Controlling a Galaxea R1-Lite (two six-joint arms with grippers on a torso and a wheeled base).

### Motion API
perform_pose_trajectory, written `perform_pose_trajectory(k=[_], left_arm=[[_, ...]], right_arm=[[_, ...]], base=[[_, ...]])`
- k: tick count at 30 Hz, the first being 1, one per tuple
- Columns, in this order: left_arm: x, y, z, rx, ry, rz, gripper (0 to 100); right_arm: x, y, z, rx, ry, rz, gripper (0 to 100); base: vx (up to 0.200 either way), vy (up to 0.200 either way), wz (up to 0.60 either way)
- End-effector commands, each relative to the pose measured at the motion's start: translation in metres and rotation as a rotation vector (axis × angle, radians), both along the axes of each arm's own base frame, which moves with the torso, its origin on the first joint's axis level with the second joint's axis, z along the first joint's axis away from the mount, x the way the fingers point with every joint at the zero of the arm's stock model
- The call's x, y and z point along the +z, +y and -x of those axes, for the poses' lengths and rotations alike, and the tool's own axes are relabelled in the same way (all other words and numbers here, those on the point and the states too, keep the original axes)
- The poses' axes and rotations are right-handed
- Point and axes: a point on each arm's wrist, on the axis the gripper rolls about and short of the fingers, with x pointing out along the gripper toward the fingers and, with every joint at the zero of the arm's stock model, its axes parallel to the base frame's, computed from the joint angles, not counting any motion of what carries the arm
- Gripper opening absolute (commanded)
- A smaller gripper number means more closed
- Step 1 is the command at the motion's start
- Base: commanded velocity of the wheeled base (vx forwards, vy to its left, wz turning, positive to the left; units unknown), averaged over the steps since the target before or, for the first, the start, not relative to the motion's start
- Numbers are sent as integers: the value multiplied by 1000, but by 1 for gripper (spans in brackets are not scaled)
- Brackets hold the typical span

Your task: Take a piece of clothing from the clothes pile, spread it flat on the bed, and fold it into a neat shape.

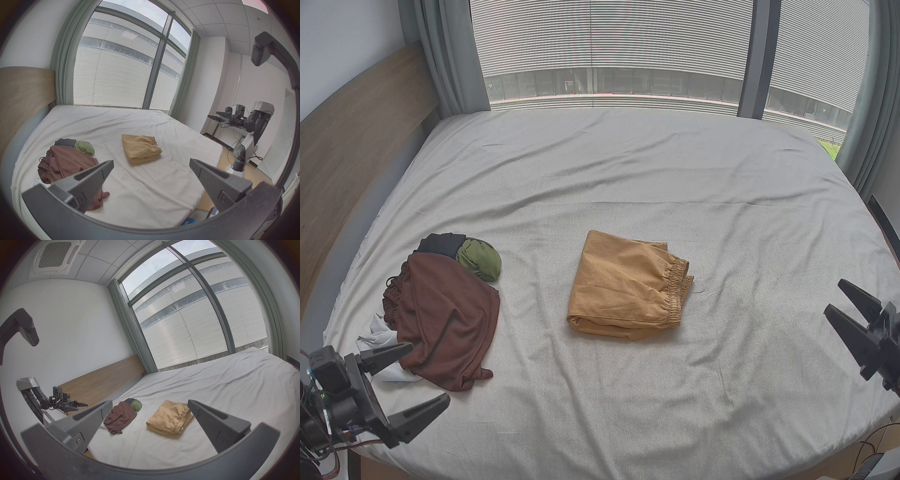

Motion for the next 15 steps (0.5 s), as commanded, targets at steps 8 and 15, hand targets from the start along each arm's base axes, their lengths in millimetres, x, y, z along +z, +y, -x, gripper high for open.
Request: perform_pose_trajectory(k=[8, 15], left_arm=[[-7, 5, 80, -18, -81, 143, 100], [-23, 6, 101, -69, -53, 182, 100]], right_arm=[[-11, -23, 72, -79, -54, -13, 100], [-26, -29, 100, -151, -77, -14, 100]], base=[[0, 0, 0], [0, 0, 0]])
